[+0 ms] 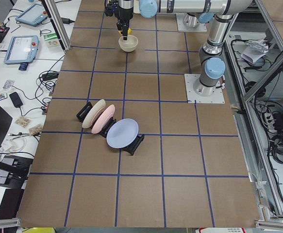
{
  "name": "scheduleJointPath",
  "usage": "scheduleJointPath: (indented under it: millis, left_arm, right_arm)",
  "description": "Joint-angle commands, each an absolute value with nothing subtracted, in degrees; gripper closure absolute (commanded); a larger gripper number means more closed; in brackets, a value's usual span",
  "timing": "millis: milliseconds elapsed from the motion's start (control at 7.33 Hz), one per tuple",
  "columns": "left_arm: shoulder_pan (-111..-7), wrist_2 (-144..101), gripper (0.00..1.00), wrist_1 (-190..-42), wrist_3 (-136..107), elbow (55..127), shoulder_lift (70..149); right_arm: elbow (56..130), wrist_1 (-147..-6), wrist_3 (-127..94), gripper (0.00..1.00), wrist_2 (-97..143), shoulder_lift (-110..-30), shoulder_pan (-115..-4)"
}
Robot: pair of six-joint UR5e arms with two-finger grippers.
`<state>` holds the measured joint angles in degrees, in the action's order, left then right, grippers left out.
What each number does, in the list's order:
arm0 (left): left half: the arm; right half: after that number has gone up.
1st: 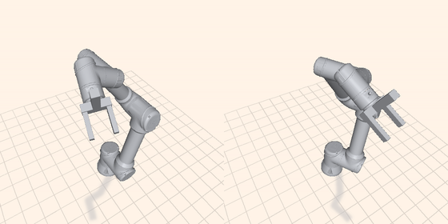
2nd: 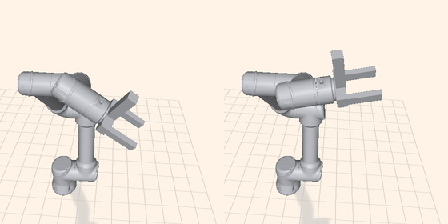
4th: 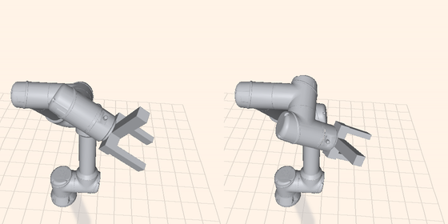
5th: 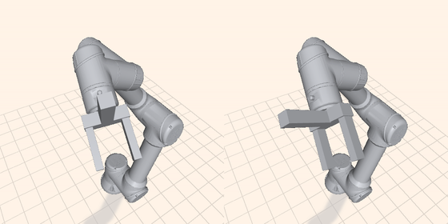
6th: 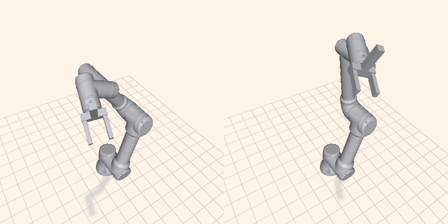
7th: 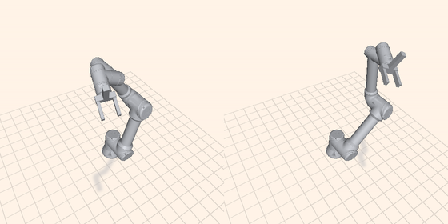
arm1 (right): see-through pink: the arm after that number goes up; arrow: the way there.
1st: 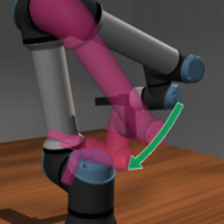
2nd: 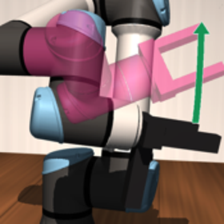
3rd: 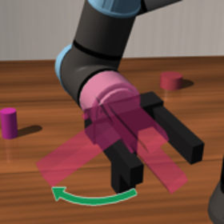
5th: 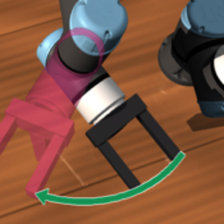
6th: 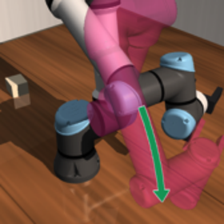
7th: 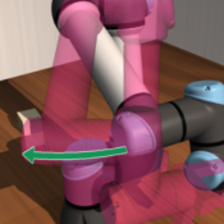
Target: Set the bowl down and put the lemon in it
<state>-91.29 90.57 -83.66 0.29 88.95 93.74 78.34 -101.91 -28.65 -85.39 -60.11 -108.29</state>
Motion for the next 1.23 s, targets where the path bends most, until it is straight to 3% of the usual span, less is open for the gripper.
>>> scheduleJointPath:
  millis: [0, 136, 273, 409, 545, 1091]
  left_arm:
    - [-91.2, 90.5, 0.00, -83.8, 0.2, 89.2, 93.8]
    - [-91.1, 90.4, 0.00, -83.8, 0.2, 89.3, 93.9]
    - [-90.9, 90.3, 0.00, -83.8, 0.1, 89.3, 94.0]
    - [-90.9, 90.3, 0.00, -83.8, 0.1, 89.3, 94.0]
    - [-90.8, 90.3, 0.00, -83.7, 0.1, 89.3, 94.0]
    - [-90.5, 90.2, 0.00, -83.1, 0.2, 90.1, 93.8]
  right_arm:
    - [82.9, -108.3, -29.2, 1.00, -85.2, -59.3, -108.7]
    - [85.1, -111.7, -29.3, 1.00, -85.2, -59.3, -108.7]
    - [86.2, -112.3, -29.2, 0.78, -85.0, -59.3, -108.7]
    - [86.6, -112.4, -29.2, 0.34, -84.6, -59.3, -108.7]
    - [86.5, -112.4, -28.7, 0.02, -84.7, -59.3, -108.7]
    - [85.1, -111.2, -27.8, 0.00, -85.7, -62.8, -106.9]
